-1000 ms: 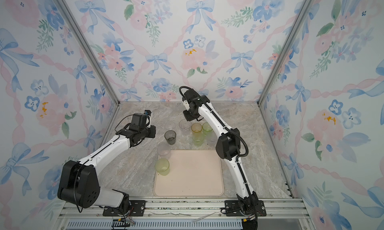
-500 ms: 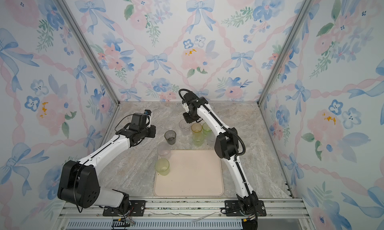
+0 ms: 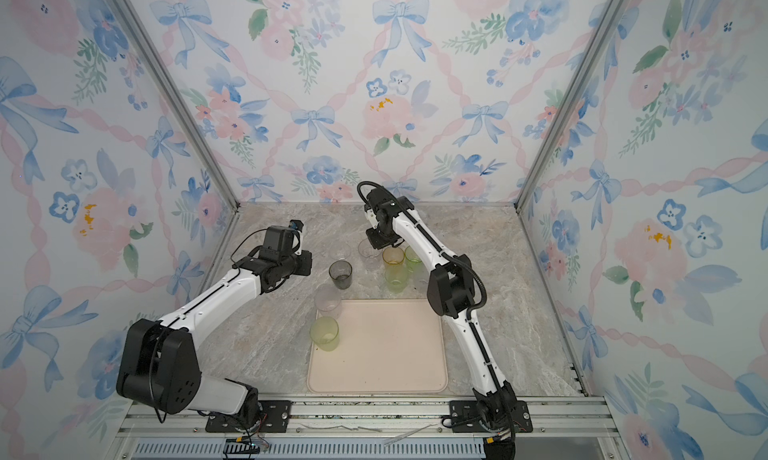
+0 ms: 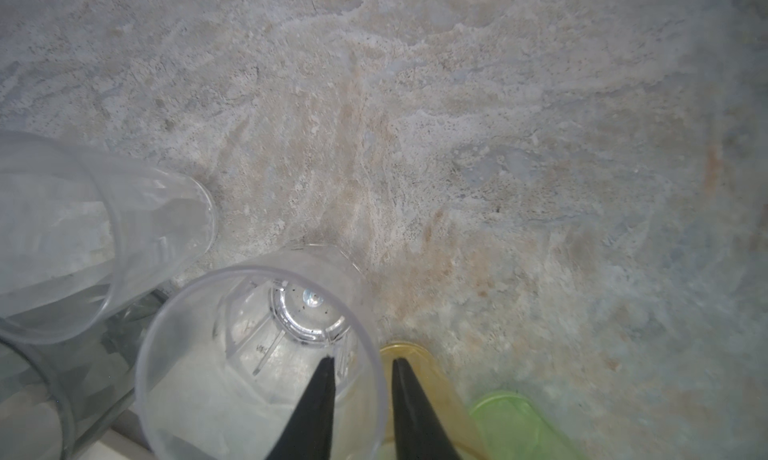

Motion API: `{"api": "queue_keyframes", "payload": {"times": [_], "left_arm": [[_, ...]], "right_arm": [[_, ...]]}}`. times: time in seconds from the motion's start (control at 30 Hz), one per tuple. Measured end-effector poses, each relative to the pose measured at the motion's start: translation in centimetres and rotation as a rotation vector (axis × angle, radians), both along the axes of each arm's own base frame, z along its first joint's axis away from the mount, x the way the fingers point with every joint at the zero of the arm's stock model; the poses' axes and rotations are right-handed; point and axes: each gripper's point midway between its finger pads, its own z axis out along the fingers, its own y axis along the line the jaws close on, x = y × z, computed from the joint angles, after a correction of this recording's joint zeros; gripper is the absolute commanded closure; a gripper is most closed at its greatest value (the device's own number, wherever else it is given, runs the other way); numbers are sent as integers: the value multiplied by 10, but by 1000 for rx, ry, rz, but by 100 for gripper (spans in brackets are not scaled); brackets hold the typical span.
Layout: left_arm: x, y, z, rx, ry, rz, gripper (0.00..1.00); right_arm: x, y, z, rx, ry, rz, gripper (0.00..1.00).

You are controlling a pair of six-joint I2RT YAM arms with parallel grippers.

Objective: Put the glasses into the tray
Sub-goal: 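Lower the right gripper into the clear faceted glass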

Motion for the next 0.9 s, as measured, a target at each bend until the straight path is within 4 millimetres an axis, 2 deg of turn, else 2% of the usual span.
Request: {"api": "queue_keyframes", "payload": {"times": [0.43, 0.8, 0.9], "left_arm": [[1, 3, -6, 4, 15, 8, 75], [2, 5, -8, 8, 19, 9, 75], [2, 5, -8, 9, 19, 11, 75]], "right_arm": [[0, 1, -3, 6, 9, 2, 80], [3, 3, -2, 10, -3, 9, 91], [3, 4, -3, 6, -6, 15, 96]]}}
